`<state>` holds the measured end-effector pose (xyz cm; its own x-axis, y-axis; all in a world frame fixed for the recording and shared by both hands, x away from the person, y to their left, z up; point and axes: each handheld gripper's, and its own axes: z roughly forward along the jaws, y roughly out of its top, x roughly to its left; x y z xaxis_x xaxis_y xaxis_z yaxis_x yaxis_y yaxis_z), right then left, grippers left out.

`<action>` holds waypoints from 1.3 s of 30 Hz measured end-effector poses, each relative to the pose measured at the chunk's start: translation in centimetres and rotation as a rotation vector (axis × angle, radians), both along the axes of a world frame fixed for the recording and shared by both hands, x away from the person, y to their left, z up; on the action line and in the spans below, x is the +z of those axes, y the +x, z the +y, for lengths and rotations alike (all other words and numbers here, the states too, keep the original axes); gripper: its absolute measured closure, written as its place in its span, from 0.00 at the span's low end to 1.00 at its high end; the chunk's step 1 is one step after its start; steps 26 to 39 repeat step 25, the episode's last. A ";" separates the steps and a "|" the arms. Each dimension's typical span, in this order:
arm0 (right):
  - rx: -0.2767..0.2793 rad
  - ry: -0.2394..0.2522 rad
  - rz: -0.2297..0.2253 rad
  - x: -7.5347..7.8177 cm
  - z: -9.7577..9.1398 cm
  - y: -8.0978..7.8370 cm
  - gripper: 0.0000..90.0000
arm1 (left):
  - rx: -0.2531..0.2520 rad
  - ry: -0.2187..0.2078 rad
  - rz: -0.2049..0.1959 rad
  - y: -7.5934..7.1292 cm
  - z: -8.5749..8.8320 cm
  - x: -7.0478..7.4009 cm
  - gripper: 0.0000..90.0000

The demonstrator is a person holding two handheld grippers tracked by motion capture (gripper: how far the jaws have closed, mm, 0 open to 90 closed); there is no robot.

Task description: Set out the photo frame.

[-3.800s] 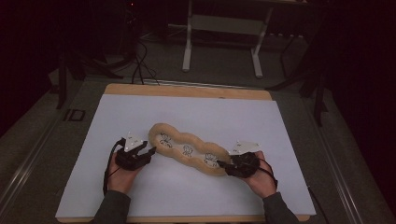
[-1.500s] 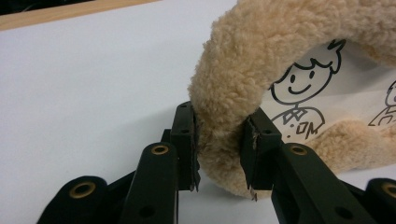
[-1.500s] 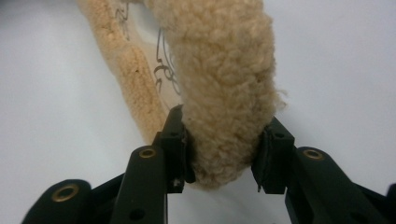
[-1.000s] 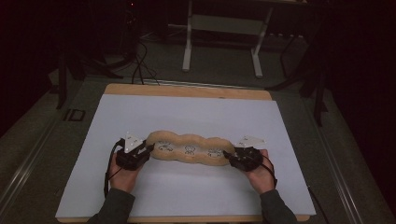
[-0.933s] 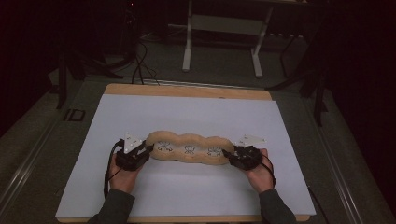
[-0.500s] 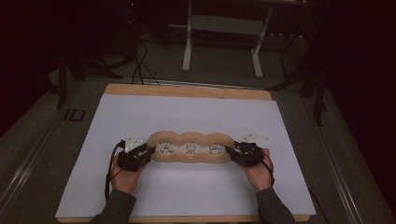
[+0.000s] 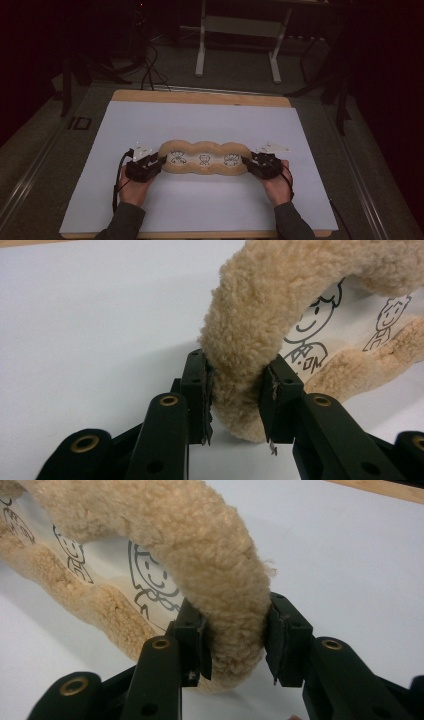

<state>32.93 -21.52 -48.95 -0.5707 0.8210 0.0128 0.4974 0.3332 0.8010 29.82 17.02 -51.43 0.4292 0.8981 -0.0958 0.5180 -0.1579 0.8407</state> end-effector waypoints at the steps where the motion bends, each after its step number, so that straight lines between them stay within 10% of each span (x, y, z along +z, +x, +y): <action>1: 0.002 0.003 0.001 0.0 0.0 0.0 0.69 | -0.001 -0.001 0.003 0.0 0.0 0.0 0.77; 20: 0.040 0.128 0.017 1.5 -3.2 -0.9 0.47 | -0.053 0.042 -0.011 -2.2 2.5 1.7 0.58; 39: 0.033 0.132 0.031 1.9 -4.8 -1.0 0.46 | -0.056 0.098 -0.011 -2.7 4.0 1.7 0.55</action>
